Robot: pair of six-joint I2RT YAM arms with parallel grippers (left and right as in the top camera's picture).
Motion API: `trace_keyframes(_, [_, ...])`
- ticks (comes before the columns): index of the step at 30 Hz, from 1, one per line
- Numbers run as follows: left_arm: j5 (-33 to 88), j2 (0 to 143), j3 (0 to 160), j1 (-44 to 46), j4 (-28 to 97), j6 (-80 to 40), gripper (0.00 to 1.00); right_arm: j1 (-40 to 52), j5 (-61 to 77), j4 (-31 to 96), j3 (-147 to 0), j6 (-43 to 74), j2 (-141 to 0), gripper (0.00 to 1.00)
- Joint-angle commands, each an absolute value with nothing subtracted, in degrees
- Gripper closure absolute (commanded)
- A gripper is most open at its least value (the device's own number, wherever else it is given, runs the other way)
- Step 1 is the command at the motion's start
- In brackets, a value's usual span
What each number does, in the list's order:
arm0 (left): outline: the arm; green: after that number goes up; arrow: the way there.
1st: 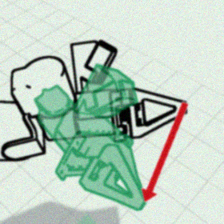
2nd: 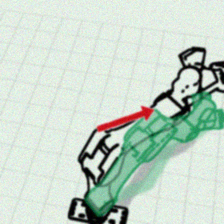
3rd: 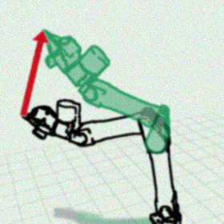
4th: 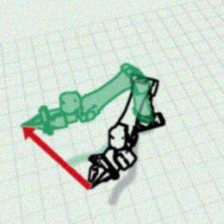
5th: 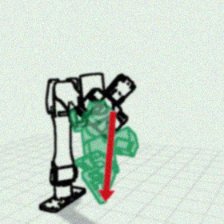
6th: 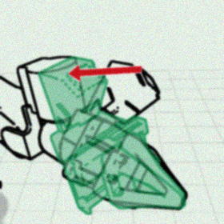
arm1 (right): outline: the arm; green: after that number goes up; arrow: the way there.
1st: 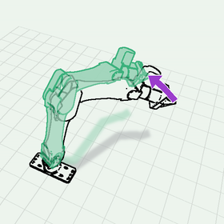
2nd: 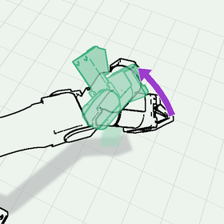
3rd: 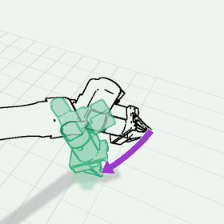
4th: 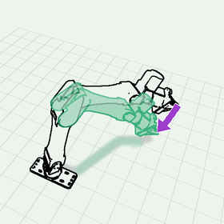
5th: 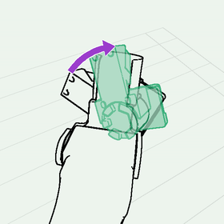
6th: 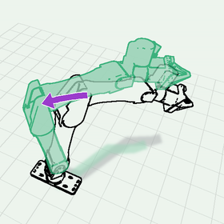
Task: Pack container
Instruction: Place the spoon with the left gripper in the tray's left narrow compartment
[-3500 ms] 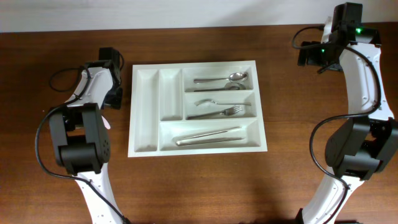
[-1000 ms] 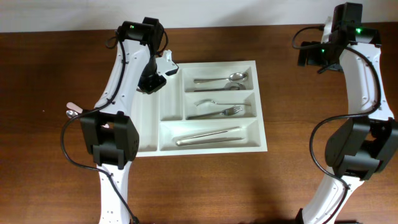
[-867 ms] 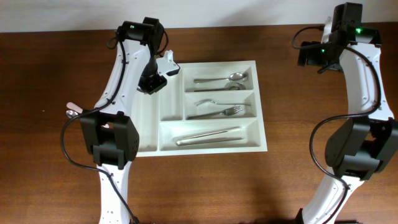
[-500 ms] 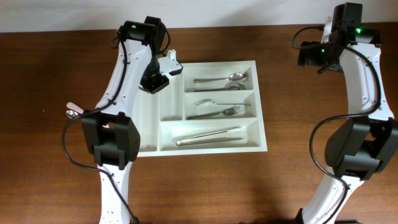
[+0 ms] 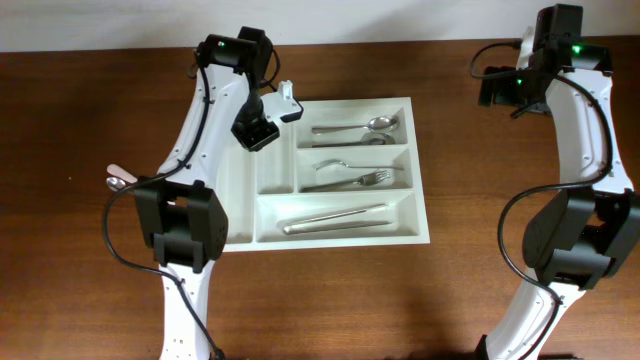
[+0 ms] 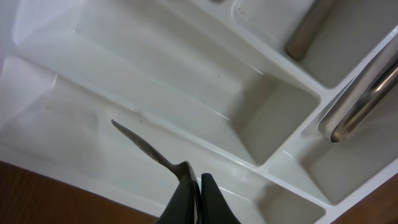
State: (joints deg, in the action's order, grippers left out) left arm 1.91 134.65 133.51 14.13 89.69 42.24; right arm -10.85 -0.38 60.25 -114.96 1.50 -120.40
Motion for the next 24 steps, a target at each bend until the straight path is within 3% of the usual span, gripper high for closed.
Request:
trace_keyframes(1, [1.65,134.89,133.88,11.92,89.65,43.4,0.98,-10.96,-0.47,60.27,-114.83,2.0,-119.42,0.01])
trace_keyframes(6, [1.98,134.89,133.86,9.1,90.37,43.0,0.94,-10.96,-0.47,60.27,-114.83,2.0,-119.42,0.01])
trace_keyframes(8, [3.68,134.89,133.86,8.23,90.59,42.92,0.83,-10.96,-0.45,60.27,-114.83,2.0,-119.42,0.01])
trace_keyframes(10, [5.67,134.89,133.86,7.55,90.83,42.92,0.6,-10.96,-0.47,60.27,-114.83,2.0,-119.42,0.01])
trace_keyframes(12, [6.52,134.89,133.86,7.16,90.96,42.94,0.5,-10.96,-0.47,60.27,-114.83,2.0,-119.42,0.01])
trace_keyframes(19, [6.57,134.89,133.86,7.03,88.62,41.45,0.49,-10.96,-0.47,60.27,-114.83,2.0,-119.42,0.02])
trace_keyframes(24, [2.98,134.89,133.88,3.79,83.4,26.63,0.44,-10.96,-0.45,60.27,-114.83,2.0,-119.42,0.01])
